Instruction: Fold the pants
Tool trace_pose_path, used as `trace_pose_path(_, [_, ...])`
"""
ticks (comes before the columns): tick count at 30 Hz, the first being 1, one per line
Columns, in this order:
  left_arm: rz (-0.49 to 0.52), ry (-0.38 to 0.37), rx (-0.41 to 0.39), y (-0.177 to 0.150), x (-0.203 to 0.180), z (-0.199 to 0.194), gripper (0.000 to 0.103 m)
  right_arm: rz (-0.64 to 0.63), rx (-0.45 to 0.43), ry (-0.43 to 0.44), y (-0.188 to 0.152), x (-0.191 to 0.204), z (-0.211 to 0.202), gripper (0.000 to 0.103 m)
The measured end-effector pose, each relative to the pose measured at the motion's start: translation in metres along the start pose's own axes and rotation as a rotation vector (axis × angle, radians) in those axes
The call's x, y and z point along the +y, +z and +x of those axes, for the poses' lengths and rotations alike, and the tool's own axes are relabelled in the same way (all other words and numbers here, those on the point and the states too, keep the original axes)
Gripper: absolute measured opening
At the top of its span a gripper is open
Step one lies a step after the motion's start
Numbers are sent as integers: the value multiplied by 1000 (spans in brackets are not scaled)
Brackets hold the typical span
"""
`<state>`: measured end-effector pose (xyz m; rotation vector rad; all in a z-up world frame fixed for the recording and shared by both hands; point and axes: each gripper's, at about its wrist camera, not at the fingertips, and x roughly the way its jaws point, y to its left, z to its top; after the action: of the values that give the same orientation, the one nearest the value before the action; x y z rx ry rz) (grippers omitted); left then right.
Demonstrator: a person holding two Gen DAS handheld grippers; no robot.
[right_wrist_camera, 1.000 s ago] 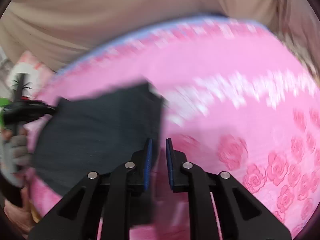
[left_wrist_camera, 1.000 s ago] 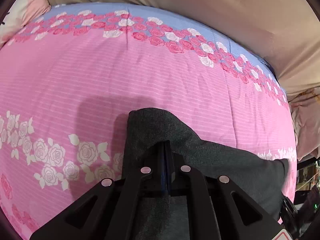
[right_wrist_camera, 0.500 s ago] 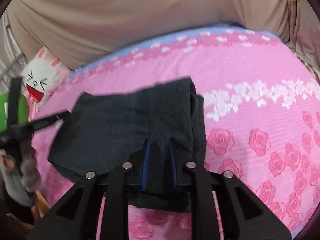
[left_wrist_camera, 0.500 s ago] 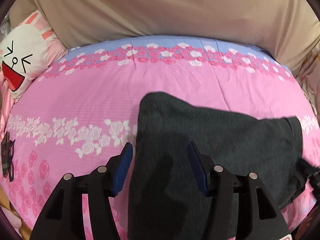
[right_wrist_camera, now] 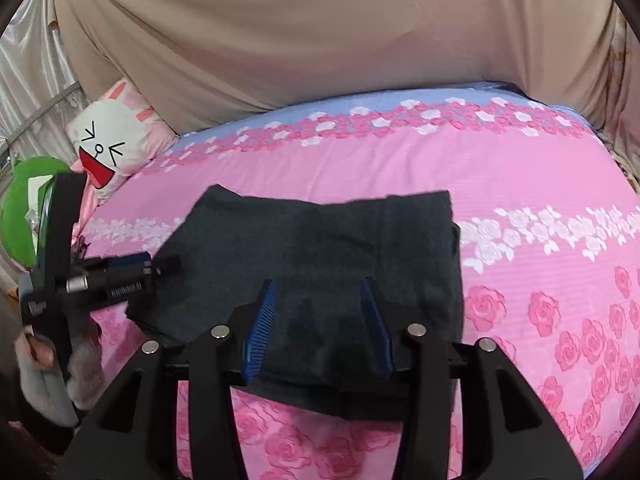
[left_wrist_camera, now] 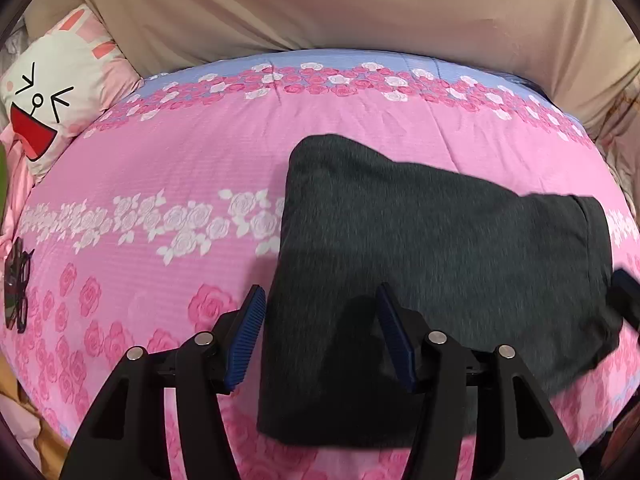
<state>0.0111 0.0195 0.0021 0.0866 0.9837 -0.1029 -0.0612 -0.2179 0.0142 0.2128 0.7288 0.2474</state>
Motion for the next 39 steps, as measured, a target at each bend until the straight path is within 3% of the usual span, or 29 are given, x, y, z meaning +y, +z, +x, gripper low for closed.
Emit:
trace_pose_path(2, [4, 1, 1, -6, 2, -3, 64, -22, -15, 6, 9, 7, 1, 42])
trace_pose_path(7, [2, 13, 7, -16, 4, -4, 65, 1, -7, -18, 18, 2, 19, 43])
trace_pose_path(8, [10, 23, -2, -18, 4, -7, 68, 24, -10, -15, 16, -4, 17, 45])
trace_pose_path(10, [33, 43, -30, -22, 2, -17, 73, 77, -25, -34, 6, -21, 6, 62])
trace_pose_path(13, [53, 24, -57, -28, 0, -28, 82, 146, 1, -48, -12, -46, -10, 62])
trace_pose_path(19, [115, -45, -55, -36, -30, -32, 83, 162, 31, 10, -37, -51, -25, 62])
trace_pose_path(23, [146, -12, -60, -43, -47, -32, 84, 149, 41, -80, -43, -49, -15, 62])
trace_pose_path(26, [131, -10, -52, -45, -43, -32, 87, 214, 37, -31, -44, -60, -15, 62])
trace_pose_path(39, [115, 0, -34, -51, -41, -27, 87, 209, 8, -5, -50, -46, -21, 64])
